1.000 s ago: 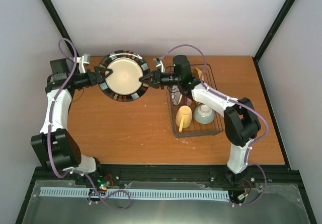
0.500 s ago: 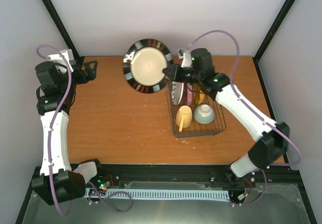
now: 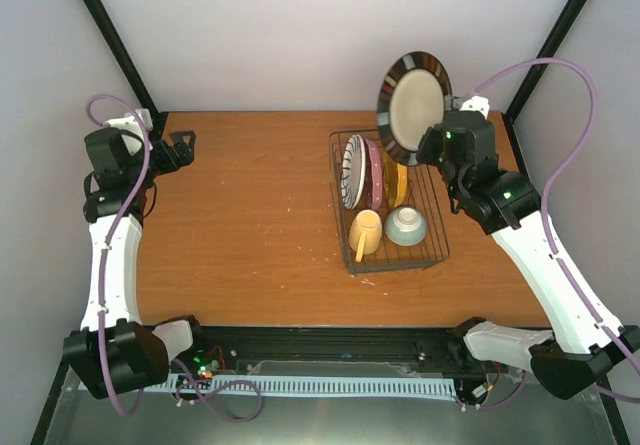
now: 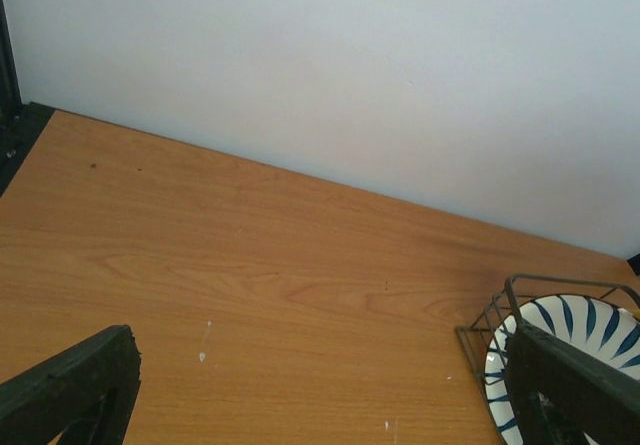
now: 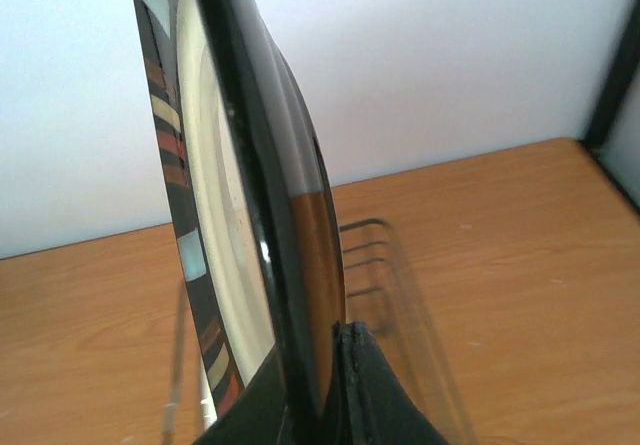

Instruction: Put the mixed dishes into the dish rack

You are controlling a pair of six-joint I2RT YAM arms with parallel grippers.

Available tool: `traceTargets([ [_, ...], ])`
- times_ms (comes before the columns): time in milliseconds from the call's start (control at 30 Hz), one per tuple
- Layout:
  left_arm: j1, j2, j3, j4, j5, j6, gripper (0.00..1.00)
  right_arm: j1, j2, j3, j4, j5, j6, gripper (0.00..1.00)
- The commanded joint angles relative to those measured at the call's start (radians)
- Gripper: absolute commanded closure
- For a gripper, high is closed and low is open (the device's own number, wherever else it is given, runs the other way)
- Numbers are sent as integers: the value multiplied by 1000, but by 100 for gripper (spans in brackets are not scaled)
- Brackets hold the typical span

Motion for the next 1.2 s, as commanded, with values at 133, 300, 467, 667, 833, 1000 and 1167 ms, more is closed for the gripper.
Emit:
traceTargets([
  [133, 2, 7, -14, 40, 12, -16, 0, -40, -103, -75, 57, 303, -24, 97],
  [300, 2, 11, -27, 49, 15, -17, 0, -113, -102, -129, 59, 264, -33, 97],
  [467, 2, 27, -47, 67, 28, -24, 0, -180, -90, -202, 102, 176, -38, 97],
  [667, 2, 47, -58, 93, 52, -37, 0, -242, -79, -238, 140, 86, -61, 97],
  [833, 2, 66, -61, 97, 61, -32, 0, -264, -37, -236, 144, 56, -82, 97],
  [1000, 2, 74, -64, 92, 55, -18, 0, -265, 10, -242, 156, 46, -82, 97],
  [1167, 2, 70, -55, 81, 36, -1, 0, -265, 39, -259, 178, 48, -93, 97],
])
